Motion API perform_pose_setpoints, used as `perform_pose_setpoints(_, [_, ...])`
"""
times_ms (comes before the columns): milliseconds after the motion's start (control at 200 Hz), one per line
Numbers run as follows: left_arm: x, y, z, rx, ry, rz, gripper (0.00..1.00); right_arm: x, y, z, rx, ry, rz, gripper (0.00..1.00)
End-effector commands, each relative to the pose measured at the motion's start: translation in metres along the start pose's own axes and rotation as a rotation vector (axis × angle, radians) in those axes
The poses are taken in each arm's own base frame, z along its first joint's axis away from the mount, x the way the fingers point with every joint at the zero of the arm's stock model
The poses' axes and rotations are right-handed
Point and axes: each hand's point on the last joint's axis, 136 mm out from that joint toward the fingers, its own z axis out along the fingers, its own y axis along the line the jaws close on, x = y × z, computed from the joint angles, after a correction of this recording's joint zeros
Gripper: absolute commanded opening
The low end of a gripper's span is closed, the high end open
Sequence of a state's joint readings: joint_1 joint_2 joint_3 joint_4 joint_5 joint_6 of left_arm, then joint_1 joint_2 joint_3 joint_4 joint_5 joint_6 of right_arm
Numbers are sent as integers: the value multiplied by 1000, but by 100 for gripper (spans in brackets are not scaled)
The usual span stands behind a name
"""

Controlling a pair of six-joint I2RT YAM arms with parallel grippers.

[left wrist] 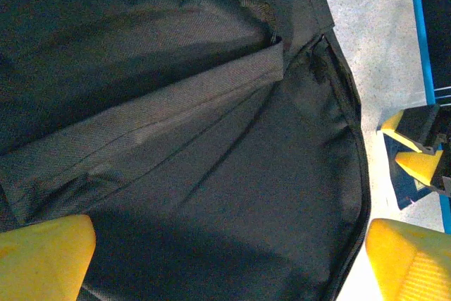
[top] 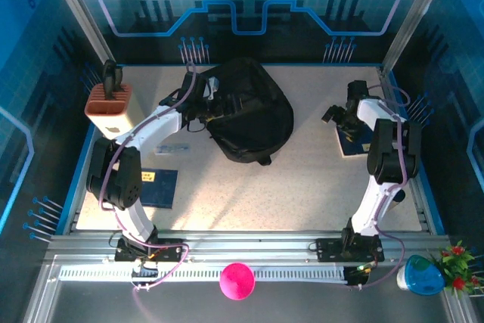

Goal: Pack the student bag
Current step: Move the book to the middle-right of the table.

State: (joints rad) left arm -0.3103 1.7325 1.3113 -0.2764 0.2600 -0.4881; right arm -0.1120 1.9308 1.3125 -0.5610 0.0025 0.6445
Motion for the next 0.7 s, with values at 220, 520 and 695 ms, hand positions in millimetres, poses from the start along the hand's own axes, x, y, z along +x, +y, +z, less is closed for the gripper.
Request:
perform_pose_setpoints(220, [4,-17,-7,71,34,15,99,136,19,-10,-170,265,-6,91])
perform_pose_setpoints(520, [21,-54,10,127,95,69,99,184,4,-38,-135,201,-56,88])
perform_pose_setpoints(695, [37,-83,22,170,145,115,99,127,0,-68,-85,-26,-97,90])
